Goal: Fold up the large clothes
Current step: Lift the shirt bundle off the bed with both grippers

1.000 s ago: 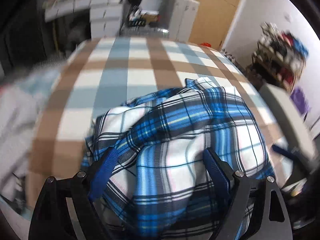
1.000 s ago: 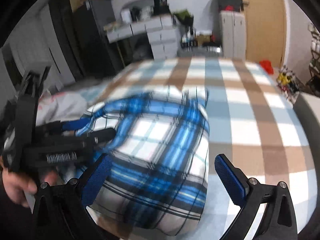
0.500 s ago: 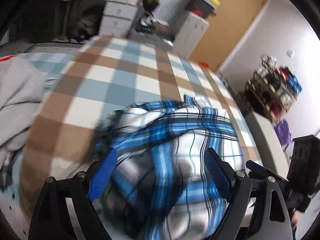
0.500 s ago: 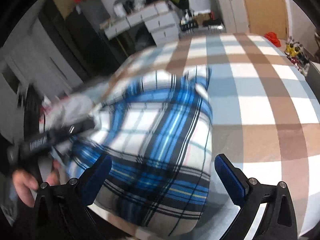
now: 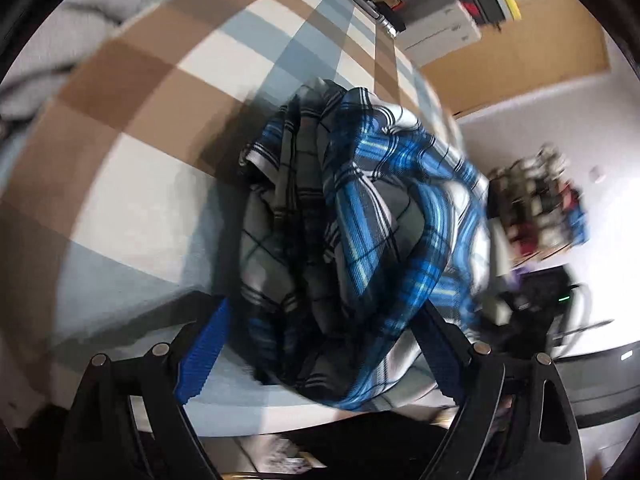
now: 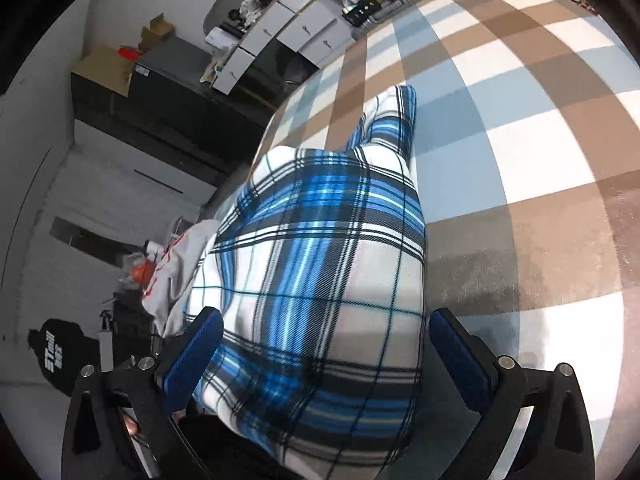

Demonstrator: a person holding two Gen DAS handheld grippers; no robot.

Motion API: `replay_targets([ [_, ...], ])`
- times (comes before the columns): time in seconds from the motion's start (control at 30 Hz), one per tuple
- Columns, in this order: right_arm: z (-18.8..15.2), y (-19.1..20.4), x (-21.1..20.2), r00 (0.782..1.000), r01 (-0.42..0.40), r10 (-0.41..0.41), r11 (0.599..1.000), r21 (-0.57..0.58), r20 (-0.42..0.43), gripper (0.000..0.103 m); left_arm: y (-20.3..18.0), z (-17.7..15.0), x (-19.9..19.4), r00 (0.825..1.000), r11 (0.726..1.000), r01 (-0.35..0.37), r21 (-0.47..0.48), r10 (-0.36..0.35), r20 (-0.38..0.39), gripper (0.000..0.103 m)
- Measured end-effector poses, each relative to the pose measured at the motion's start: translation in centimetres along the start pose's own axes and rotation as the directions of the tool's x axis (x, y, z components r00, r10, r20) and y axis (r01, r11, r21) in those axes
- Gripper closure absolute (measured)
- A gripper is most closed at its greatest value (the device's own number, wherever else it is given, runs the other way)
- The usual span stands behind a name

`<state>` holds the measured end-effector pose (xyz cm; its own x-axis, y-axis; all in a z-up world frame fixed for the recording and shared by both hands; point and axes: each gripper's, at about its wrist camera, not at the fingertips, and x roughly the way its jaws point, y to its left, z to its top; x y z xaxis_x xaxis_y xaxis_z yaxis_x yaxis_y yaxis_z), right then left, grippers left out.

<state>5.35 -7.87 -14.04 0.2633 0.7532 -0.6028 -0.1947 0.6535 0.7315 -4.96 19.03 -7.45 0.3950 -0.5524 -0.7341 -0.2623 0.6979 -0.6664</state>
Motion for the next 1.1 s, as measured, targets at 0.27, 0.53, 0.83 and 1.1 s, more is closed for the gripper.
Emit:
replay_targets([
  [0.27, 0.6, 0.2, 2.8, 0.995, -0.023, 0.024, 1.0, 0.011, -0.093, 0.0, -0.8, 2.0, 0.1, 0.998, 0.999, -0.05, 0.002, 0.05, -0.025, 0.005],
  [0.53, 2.2, -0.9, 3.7, 0.982, -0.1, 0.109, 0.993, 0.068, -0.157, 0.0, -2.3, 2.3, 2.7, 0.989, 0.998, -0.002, 0.06, 0.011, -0.15, 0.001],
  [0.83, 1.4, 0.2, 4.3, 0.983, -0.095, 0.096, 0.995, 0.01, -0.156, 0.033, -5.0, 1.8, 5.5, 0.981, 0.988, 0.093, 0.124, -0.069, -0.183, 0.011],
  [1.1, 0.3, 0.5, 2.3, 0.987, -0.124, 0.122, 0.992, -0.005, -0.1, 0.047, -5.4, 1.8, 5.0, 0.98, 0.984, 0.131, 0.12, -0.11, -0.169, 0.034],
])
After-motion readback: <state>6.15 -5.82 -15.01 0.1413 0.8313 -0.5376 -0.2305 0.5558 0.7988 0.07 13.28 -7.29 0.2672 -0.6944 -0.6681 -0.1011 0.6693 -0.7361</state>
